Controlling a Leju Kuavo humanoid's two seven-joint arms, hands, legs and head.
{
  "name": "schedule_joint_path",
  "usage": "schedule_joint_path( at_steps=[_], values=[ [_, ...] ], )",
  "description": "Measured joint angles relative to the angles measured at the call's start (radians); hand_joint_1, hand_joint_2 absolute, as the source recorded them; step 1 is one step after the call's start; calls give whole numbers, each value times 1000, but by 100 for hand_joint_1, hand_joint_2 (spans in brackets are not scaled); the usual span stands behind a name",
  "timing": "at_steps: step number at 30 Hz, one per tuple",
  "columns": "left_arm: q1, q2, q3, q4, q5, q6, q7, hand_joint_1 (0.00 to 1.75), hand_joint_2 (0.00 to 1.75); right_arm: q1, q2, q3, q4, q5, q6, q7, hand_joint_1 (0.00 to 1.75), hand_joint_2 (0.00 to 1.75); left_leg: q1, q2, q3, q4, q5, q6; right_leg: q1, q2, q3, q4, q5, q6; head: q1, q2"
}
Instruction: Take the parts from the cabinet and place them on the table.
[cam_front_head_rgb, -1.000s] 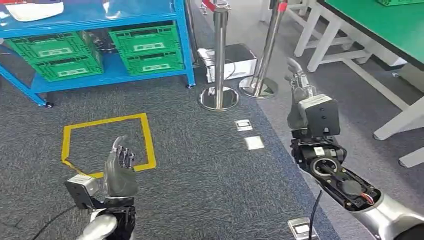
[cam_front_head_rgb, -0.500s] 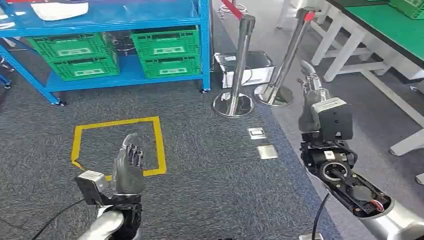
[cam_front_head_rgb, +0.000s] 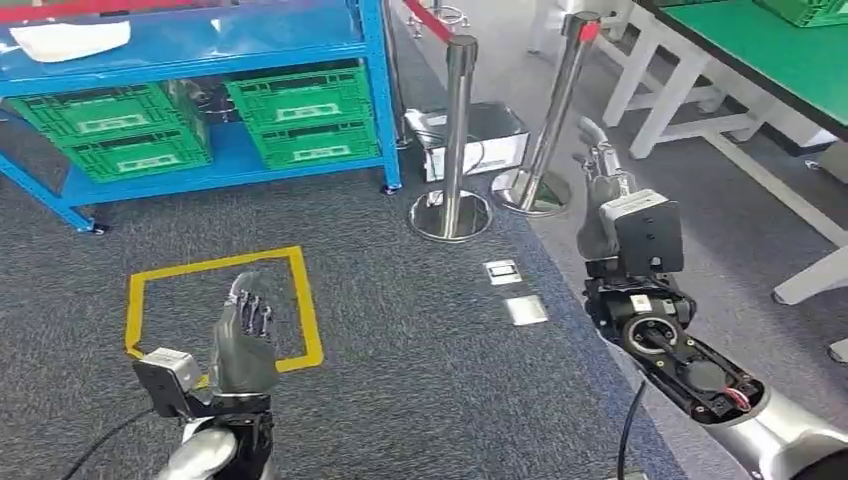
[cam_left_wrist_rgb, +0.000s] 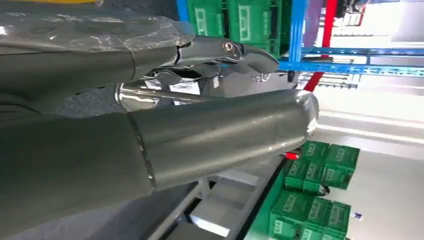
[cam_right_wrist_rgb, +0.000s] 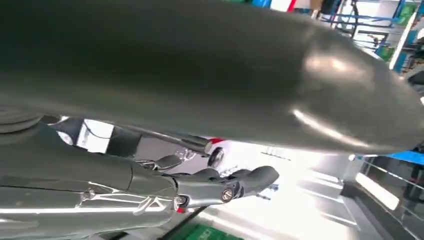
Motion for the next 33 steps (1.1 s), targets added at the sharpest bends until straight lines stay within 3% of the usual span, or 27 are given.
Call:
schedule_joint_path(
  at_steps=[1,2,4,6,8,10,11,12,13,14,15,16,17,18,19,20,21,22,23,25,26,27,28,31,32,33],
  values=[
    [0,1,0,0,0,-1,0,0,0,0,0,0,0,0,0,0,0,0,0,4,13,-55,49,1,2,0,2,0,-9,7,-7,0],
    [-2,1,0,2,1,-1,0,0,0,0,0,0,0,0,-1,1,0,0,-8,3,12,-51,-3,10,4,5,8,1,-14,12,-12,0],
    [-1,1,-1,2,0,-1,0,0,0,2,0,-2,0,0,-2,3,0,0,-6,-3,19,-52,20,25,5,4,15,12,-17,29,-6,0],
    [-2,-1,-1,2,0,0,0,0,0,4,0,-4,0,-2,-5,5,0,0,-4,-4,44,-56,9,38,1,1,16,24,-29,35,1,0],
    [-4,-2,-1,2,0,1,-2,0,0,3,0,-8,-2,-2,-10,4,0,0,-6,-3,60,-56,-3,50,1,-2,-42,139,-69,40,11,0],
    [0,-2,-1,2,0,6,-2,0,0,10,-5,-13,-5,0,-21,7,0,0,-9,-4,68,-55,-14,54,2,-2,-148,302,-133,47,24,0],
    [4,-1,-1,2,0,11,-3,0,0,17,-8,-17,-7,2,-27,10,0,0,-10,-5,75,-55,-21,55,2,-2,-185,343,-148,47,28,0],
    [7,0,-1,2,0,12,-3,0,0,22,-12,-22,-13,4,-35,15,0,0,-12,-6,84,-55,-28,55,2,-2,-196,336,-135,45,32,0],
    [10,2,-1,2,0,15,-3,0,0,27,-18,-31,-22,7,-43,19,0,0,-14,-7,96,-55,-36,55,3,-2,-188,287,-95,40,38,0],
    [12,2,-1,1,0,16,-3,0,0,28,-23,-41,-30,10,-50,21,0,0,-15,-7,110,-55,-45,54,4,-2,-164,211,-39,32,42,0],
    [12,2,-1,1,0,18,-3,0,0,29,-28,-51,-39,15,-56,26,0,0,-17,-7,125,-56,-54,53,12,-2,-130,109,35,18,47,0],
    [12,3,-1,1,0,18,-3,0,0,30,-34,-60,-47,23,-62,31,0,0,-16,-7,130,-58,-62,51,16,-3,-114,37,86,5,48,0],
    [13,3,-1,0,1,18,-3,0,0,34,-40,-69,-56,30,-69,42,0,0,-18,-8,136,-56,-65,46,22,-5,-113,30,40,3,38,0],
    [14,3,0,0,2,18,-3,0,0,36,-48,-79,-70,36,-73,52,0,0,-17,-8,132,-57,-68,40,26,-4,-99,24,36,-2,42,0],
    [18,3,-1,0,1,18,-3,0,0,40,-54,-89,-85,42,-76,58,0,0,-18,-7,138,-48,-65,35,26,-5,-99,18,60,-7,49,0],
    [21,3,-1,-2,1,18,-4,0,0,40,-57,-97,-94,43,-80,64,0,0,-19,-6,140,-46,-63,31,25,-5,-89,16,54,-13,50,0],
    [21,5,0,-3,1,17,-4,0,0,40,-58,-105,-104,45,-83,69,0,0,-21,-6,138,-38,-74,24,11,-2,-69,7,59,-14,43,0],
    [20,5,-1,-3,1,15,-4,0,0,41,-61,-111,-112,47,-84,71,0,0,-19,-2,127,-4,-83,17,11,-2,-63,4,59,-16,44,0],
    [17,5,-1,-4,1,14,-5,0,0,42,-64,-114,-121,50,-88,72,0,0,-17,-3,91,59,-108,11,10,-2,-60,4,58,-19,31,0],
    [19,7,-1,-4,2,14,-5,0,0,51,-66,-123,-131,57,-95,76,0,0,-9,-2,-9,215,-174,1,9,-2,-60,4,54,-22,20,0],
    [21,8,-1,-4,2,14,-4,0,0,58,-67,-129,-137,58,-100,77,0,0,-5,-2,-50,268,-191,-4,9,-2,-59,5,51,-21,15,0],
    [23,10,-1,-4,2,17,-4,0,0,66,-70,-132,-143,60,-106,77,0,0,-2,-2,-68,274,-181,-6,8,-2,-57,5,48,-20,12,0],
    [23,11,0,-4,2,21,-4,0,0,75,-72,-137,-150,62,-110,77,0,0,2,-2,-61,233,-146,-8,6,-2,-52,5,44,-18,10,0],
    [28,13,1,-4,2,22,-6,0,0,86,-76,-154,-175,73,-118,79,0,0,11,1,40,-25,14,-17,0,-1,-34,7,27,-1,1,0],
    [28,14,1,-4,1,22,-6,0,0,88,-77,-159,-181,76,-120,80,0,0,8,2,41,-51,-12,-13,2,1,-32,16,22,6,-8,0],
    [31,14,2,-5,0,22,-7,0,0,91,-79,-163,-188,79,-121,80,0,0,4,1,41,-43,-28,1,3,3,-39,12,18,13,-9,0]
  ],
)
